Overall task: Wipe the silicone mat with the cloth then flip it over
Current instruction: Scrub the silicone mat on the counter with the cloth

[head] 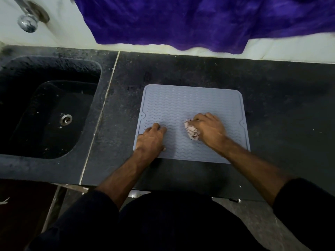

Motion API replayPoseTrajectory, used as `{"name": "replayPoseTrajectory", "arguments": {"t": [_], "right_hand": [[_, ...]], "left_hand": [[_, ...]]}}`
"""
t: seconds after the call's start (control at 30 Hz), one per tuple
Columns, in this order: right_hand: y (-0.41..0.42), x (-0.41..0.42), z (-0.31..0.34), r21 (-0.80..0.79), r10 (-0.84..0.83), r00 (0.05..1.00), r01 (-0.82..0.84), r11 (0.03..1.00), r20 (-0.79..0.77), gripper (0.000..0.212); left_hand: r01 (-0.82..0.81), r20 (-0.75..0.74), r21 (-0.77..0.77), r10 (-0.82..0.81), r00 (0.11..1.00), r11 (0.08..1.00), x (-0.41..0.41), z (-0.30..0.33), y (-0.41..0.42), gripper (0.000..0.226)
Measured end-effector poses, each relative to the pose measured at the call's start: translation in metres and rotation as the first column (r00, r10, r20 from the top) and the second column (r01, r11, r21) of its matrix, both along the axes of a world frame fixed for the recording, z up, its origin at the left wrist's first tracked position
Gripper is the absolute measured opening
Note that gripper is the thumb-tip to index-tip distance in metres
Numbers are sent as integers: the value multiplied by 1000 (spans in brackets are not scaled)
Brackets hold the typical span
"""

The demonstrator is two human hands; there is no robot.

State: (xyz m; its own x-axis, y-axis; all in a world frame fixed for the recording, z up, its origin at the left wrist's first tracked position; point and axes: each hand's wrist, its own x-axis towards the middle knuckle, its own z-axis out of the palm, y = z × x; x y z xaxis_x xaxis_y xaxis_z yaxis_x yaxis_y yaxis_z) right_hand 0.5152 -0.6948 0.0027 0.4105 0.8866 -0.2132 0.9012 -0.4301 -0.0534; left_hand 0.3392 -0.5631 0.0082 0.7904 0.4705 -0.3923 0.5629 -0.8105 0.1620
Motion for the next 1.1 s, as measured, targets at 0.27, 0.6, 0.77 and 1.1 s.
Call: {"name": "replayPoseTrajectory", "arguments": {"t": [0.27, 0.6, 0.77, 1.1], "right_hand": [[-1, 8, 5, 103, -76, 995, 83, 991, -67, 44], [-49, 36, -3, 27, -163, 987, 162, 986, 17, 41], [-22, 29, 7, 180, -161, 984, 173, 968, -80, 31], [-54, 41, -6, 91, -198, 978, 204, 975, -67, 37]], "left_hand": [[37, -70, 66, -32, 997, 997, 8, 2, -3, 72], [31, -77, 68, -26, 997, 997, 10, 2, -3, 74], [34, -70, 71, -29, 997, 997, 12, 3, -5, 71], [39, -100, 76, -31, 994, 996, 13, 1, -4, 73]]}}
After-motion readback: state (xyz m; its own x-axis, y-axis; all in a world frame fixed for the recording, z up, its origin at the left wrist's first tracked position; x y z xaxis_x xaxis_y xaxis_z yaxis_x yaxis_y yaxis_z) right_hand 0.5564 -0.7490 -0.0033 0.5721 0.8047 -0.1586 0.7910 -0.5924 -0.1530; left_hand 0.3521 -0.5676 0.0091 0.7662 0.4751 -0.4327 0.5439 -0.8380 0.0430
